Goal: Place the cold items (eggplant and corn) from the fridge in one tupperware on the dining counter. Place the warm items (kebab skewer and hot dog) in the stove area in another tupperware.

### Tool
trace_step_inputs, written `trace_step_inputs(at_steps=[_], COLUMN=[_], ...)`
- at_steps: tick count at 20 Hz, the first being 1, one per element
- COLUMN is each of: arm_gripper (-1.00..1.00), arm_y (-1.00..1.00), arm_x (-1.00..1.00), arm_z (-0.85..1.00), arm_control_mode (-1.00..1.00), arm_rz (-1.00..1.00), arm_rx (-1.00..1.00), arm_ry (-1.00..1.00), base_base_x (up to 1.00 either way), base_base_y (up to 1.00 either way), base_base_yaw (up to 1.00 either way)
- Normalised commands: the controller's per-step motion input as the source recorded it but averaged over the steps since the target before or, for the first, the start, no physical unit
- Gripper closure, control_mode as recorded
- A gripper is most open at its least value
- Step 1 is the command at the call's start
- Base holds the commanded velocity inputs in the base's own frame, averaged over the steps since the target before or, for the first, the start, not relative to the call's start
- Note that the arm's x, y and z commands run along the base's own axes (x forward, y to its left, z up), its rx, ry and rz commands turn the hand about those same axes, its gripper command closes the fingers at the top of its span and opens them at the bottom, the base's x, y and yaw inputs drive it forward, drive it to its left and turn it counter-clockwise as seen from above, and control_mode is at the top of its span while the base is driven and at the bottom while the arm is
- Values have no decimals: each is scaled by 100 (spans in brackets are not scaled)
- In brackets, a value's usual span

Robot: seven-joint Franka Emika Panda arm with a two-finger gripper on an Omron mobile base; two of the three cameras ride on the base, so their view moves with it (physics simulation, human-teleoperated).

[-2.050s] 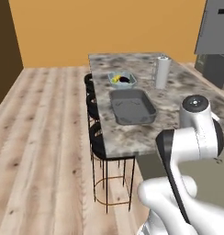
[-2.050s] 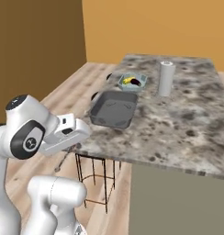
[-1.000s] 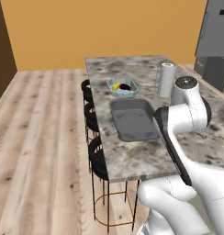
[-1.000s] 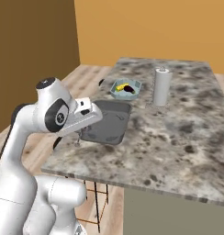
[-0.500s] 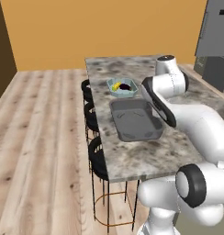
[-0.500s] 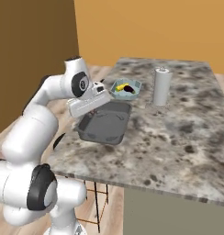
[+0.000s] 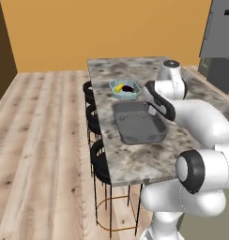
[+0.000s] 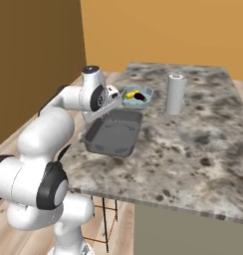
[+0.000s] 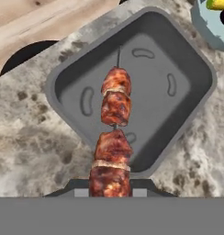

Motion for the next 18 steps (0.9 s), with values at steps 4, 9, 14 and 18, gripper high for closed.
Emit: trace_step_inputs(at_steps=[4,9,14,18], arm_gripper=[100,100,100,100], arm_y=[41,45,12,-22], arm_x=[47,43,75,69], arm_z=[-40,-49,-45,-56], arm_control_mode=[-100,-100,-100,-100], arm_rz=[5,7,11,17], arm_rx=[1,-2,3,16], arm_ry=[1,12,4,13], base_base_x=[0,0,0,0], base_base_y=[0,0,0,0], base_base_yaw=[0,0,0,0])
